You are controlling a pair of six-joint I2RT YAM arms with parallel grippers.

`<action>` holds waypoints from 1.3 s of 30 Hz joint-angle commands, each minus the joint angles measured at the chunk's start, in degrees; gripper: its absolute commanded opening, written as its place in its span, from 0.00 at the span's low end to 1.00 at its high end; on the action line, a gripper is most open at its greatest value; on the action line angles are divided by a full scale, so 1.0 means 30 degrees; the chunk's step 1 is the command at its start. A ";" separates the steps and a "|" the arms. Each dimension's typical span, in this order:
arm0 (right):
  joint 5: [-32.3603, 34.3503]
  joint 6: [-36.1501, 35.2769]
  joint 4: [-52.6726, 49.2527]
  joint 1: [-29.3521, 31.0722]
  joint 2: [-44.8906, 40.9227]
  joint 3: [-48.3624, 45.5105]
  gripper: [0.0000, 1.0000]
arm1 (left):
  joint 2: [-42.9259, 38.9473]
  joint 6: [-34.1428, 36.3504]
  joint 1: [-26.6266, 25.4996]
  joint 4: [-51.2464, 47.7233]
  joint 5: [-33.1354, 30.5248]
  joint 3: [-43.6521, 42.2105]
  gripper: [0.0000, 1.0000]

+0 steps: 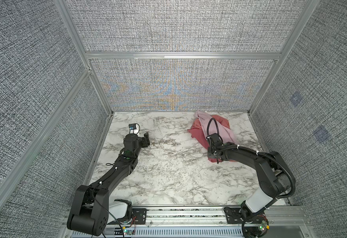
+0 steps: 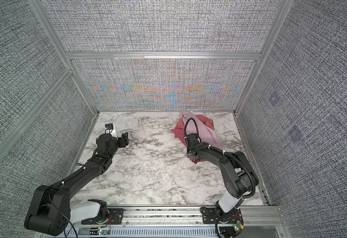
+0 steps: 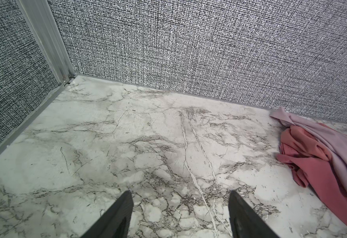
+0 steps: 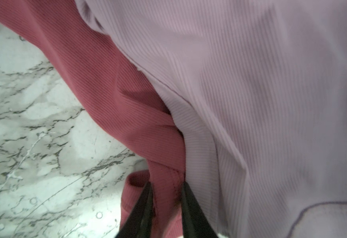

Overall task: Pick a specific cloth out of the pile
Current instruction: 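Close the right gripper on the dark pink cloth's edge, then lift the dark pink cloth up and away from the pile with the right gripper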

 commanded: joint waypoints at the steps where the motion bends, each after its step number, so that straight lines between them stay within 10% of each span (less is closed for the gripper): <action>1: 0.0230 0.0450 -0.0196 0.0014 0.0155 0.0070 0.26 | -0.0251 0.0261 -0.0014 0.0055 -0.0452 -0.0060 0.75; 8: 0.0332 0.0541 -0.0200 0.0043 0.0353 0.0091 0.27 | -0.0389 0.0265 -0.0013 0.0100 -0.0514 -0.0082 0.75; 15: 0.1188 0.0967 -0.0340 0.0116 0.0332 0.0225 0.00 | -0.0582 0.0301 -0.0013 -0.0116 -0.0600 -0.0003 0.75; 39: -0.0576 -0.4030 -0.1829 -0.1231 -0.7616 0.7065 0.00 | -0.1459 0.0225 -0.0013 -0.1376 -0.0848 0.1053 0.75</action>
